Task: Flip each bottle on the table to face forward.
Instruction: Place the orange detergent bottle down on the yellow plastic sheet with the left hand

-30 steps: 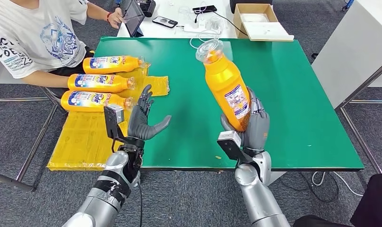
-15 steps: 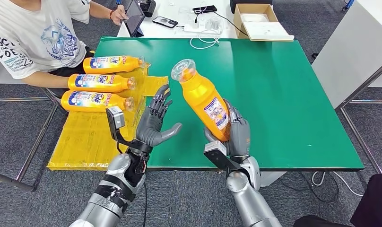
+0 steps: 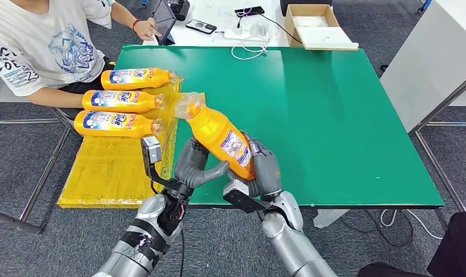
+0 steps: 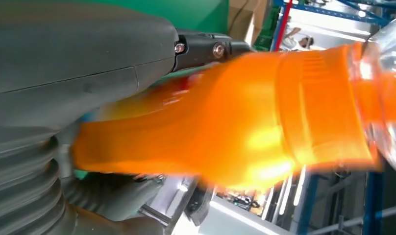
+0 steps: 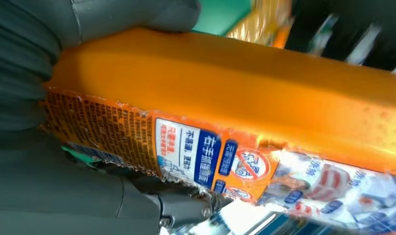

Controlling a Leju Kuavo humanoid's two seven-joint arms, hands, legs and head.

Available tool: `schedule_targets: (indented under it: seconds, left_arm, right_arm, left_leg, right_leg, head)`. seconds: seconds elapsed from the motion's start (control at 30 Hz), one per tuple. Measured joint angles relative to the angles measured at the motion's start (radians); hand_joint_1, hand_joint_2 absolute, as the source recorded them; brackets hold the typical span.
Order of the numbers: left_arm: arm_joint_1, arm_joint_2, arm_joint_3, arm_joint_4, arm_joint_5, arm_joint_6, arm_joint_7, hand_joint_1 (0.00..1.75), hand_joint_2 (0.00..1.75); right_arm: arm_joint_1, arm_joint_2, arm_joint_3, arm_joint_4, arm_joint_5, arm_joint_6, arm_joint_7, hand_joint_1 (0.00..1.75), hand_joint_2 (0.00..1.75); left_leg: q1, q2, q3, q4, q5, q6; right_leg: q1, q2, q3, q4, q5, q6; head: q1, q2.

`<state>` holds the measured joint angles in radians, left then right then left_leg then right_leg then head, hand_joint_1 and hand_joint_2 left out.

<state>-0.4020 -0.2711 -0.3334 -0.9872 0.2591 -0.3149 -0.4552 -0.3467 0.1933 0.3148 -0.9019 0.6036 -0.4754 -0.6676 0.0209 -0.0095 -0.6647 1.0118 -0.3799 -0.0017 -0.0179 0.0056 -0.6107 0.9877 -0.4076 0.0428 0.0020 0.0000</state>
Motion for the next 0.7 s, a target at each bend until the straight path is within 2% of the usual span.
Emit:
schedule_targets:
  seconds: [0.27, 0.57, 0.7]
  left_arm:
    - [-0.010, 0.001, 0.010, 0.064, 0.028, 0.043, -0.003, 0.00, 1.75]
    - [-0.003, 0.001, 0.034, 0.077, 0.049, 0.064, -0.017, 0.02, 1.75]
    - [0.002, 0.001, 0.045, 0.077, 0.067, 0.059, -0.012, 1.73, 1.75]
  right_arm:
    - [-0.016, 0.043, 0.094, 0.125, 0.008, 0.026, 0.000, 1.75, 1.75]
    - [-0.034, 0.053, 0.124, 0.180, -0.018, 0.038, 0.007, 1.75, 1.75]
    - [-0.041, 0.053, 0.139, 0.198, -0.037, 0.040, 0.008, 1.75, 1.75]
  left_leg:
    - [0.000, 0.001, 0.000, 0.000, 0.000, 0.000]
    - [0.000, 0.001, 0.000, 0.000, 0.000, 0.000]
    - [0.000, 0.001, 0.000, 0.000, 0.000, 0.000]
  right_leg:
    - [0.000, 0.000, 0.000, 0.000, 0.000, 0.000]
    - [0.000, 0.000, -0.001, 0.000, 0.000, 0.000]
    - [0.000, 0.000, -0.001, 0.000, 0.000, 0.000]
  head:
    - [0.000, 0.000]
    - [0.000, 0.000]
    - [0.000, 0.000]
